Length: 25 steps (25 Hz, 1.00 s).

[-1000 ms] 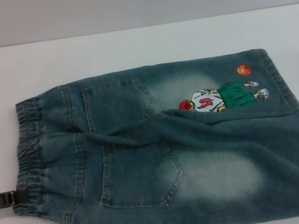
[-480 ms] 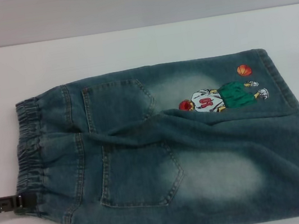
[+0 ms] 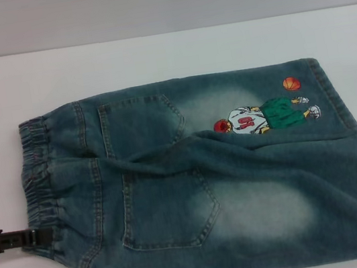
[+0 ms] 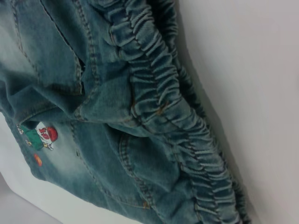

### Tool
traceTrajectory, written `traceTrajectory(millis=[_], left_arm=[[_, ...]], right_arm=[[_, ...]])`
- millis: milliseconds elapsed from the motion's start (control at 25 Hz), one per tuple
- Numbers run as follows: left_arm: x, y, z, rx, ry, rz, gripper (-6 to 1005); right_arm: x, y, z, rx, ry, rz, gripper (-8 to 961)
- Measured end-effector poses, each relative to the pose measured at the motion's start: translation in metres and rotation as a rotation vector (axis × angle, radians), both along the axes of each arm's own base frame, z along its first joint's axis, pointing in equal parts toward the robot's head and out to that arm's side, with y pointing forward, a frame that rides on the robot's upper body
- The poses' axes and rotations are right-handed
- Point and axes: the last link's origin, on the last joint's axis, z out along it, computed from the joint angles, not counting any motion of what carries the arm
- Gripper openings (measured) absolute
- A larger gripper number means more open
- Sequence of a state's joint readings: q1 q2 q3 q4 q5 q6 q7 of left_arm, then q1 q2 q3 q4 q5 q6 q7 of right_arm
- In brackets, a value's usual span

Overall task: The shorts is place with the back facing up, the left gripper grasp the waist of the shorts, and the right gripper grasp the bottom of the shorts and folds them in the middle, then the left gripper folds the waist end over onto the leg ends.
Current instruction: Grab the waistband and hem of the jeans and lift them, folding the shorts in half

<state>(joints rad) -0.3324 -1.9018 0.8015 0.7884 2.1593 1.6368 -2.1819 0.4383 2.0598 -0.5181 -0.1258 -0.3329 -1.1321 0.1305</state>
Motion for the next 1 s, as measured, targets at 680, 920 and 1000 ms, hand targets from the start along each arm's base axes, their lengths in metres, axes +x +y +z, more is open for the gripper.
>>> traceTrajectory(millis=[680, 920, 1000], left_arm=[[-0.001, 0.0022, 0.0002, 0.01, 0.012, 0.008, 216], [-0.0008, 0.0007, -0.001, 0.005, 0.001, 0.018, 94], [-0.0005, 0.0014, -0.0014, 0.008, 0.0, 0.02, 78]], right_arm=[[0.0047, -0.0049, 0.0026, 0.011, 0.001, -0.016, 395], [0.0051, -0.0057, 0.0024, 0.009, 0.002, -0.016, 395], [0.0045, -0.0051, 0.0019, 0.008, 0.012, -0.008, 394]])
